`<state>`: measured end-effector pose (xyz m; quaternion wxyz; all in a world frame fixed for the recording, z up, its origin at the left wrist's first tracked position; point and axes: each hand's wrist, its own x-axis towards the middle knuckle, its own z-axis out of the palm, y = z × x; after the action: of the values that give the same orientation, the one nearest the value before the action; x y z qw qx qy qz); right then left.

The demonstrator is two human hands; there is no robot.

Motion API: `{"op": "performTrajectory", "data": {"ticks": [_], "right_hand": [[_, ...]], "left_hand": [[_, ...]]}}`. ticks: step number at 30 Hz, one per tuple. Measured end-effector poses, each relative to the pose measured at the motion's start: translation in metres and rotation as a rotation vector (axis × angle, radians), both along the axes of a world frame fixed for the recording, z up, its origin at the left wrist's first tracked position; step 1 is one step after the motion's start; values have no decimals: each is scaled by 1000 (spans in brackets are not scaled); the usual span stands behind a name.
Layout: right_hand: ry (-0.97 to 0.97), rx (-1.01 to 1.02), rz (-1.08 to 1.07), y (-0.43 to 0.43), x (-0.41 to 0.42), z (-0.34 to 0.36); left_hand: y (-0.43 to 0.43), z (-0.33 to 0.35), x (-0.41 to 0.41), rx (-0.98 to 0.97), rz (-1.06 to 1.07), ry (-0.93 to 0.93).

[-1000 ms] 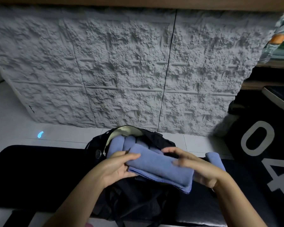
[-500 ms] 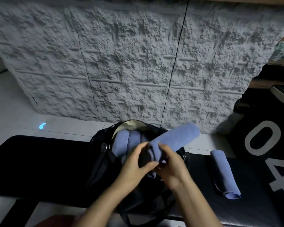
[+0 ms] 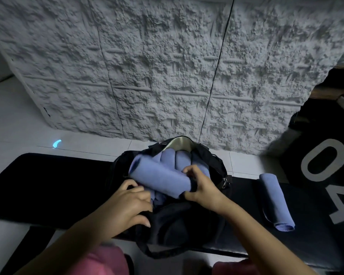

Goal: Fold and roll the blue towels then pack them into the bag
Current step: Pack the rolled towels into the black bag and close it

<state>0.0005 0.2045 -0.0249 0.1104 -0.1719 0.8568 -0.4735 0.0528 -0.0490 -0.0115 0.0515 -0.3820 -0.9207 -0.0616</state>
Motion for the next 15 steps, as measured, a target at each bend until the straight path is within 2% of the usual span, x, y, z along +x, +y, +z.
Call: {"op": "performTrajectory", "data": {"ticks": [4,10,13,15], "right_hand": [[-118,-5,137,15,2,3],[-338,142,287,26,2,13],[-294,288,291,18,4,8],[-189,500,317,13,6,4]], "left_hand": [[-16,7,7,52,77,-55],[-12,9,5,78,93,-30],[-11,12,3,96,92,-20],[-11,12,3,88,91,-23]]}}
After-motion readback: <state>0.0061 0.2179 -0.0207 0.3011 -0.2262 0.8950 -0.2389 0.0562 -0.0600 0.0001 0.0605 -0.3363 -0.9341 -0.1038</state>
